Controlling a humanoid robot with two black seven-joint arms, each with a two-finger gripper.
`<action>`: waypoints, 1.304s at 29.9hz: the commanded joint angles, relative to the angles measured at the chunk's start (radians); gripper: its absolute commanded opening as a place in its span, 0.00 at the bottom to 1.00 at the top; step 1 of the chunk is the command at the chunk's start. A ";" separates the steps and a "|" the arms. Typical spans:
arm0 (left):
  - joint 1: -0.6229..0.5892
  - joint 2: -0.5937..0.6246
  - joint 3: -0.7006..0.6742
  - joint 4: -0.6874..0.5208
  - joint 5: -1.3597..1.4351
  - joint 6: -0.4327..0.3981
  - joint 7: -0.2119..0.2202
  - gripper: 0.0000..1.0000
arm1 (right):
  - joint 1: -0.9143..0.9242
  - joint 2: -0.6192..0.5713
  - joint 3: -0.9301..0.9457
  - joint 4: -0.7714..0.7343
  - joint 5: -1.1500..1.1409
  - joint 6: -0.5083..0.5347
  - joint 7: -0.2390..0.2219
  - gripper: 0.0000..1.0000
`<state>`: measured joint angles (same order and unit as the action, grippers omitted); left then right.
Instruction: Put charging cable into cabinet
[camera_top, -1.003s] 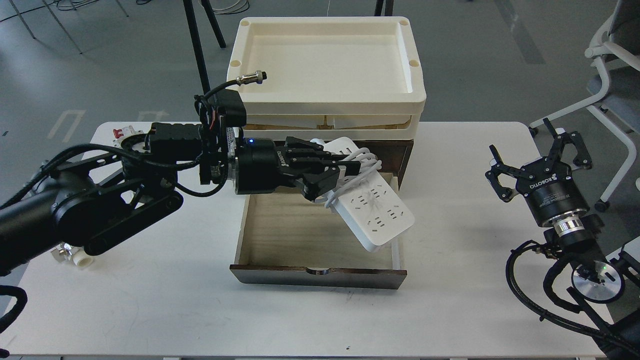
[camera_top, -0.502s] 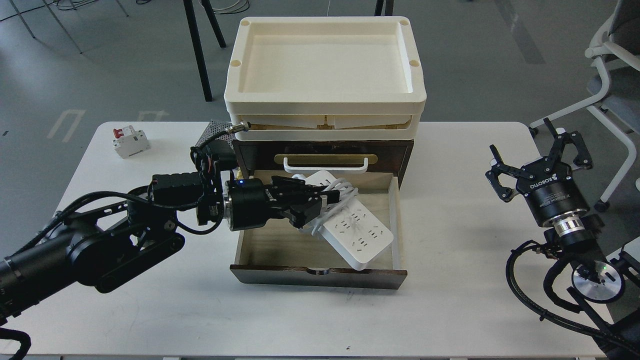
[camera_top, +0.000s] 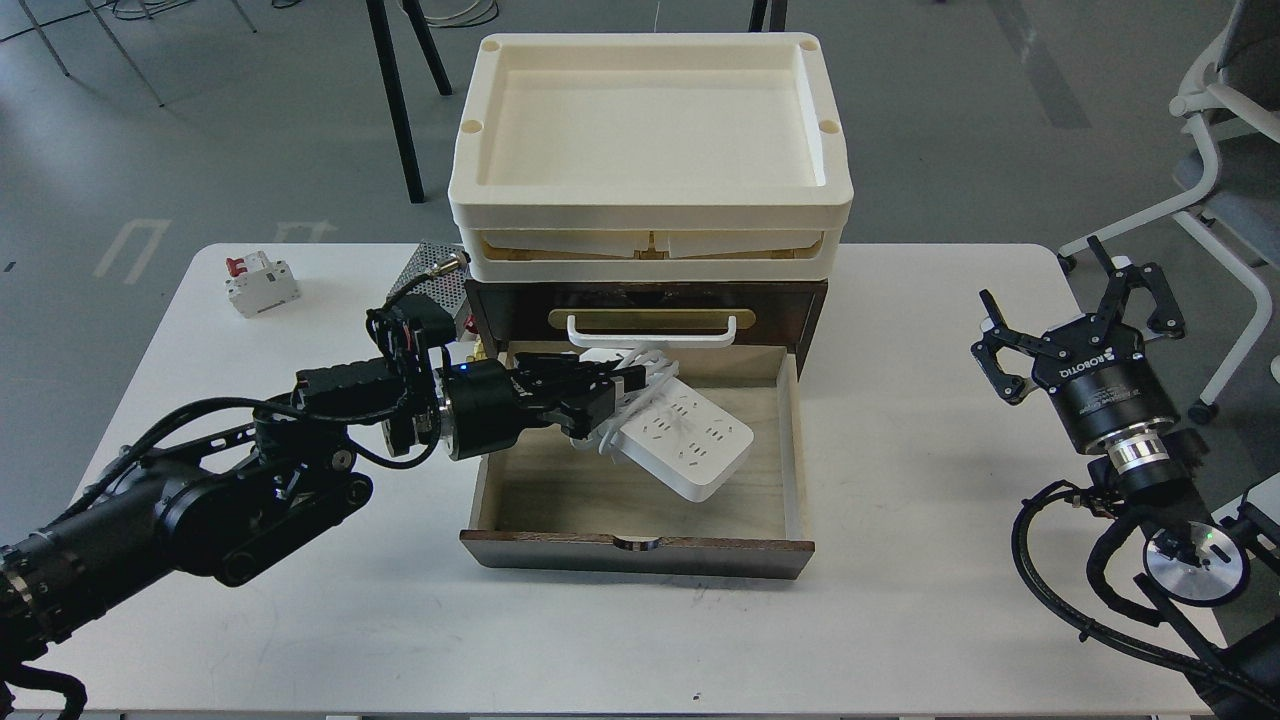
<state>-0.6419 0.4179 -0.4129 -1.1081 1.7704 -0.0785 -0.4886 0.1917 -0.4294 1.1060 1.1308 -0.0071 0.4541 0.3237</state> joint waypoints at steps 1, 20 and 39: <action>0.015 -0.013 0.002 0.002 0.000 0.008 0.000 0.04 | 0.000 -0.002 0.000 0.000 0.001 0.000 0.000 0.99; 0.070 -0.083 -0.001 0.080 -0.011 0.042 0.000 0.28 | 0.000 0.000 0.000 0.000 0.001 0.000 0.000 0.99; 0.082 0.160 -0.015 -0.202 -0.297 0.032 0.000 0.91 | 0.000 0.000 0.000 0.000 0.001 0.000 0.000 0.99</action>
<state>-0.5759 0.4705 -0.4294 -1.2050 1.5492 -0.0470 -0.4887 0.1918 -0.4298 1.1054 1.1309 -0.0062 0.4541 0.3237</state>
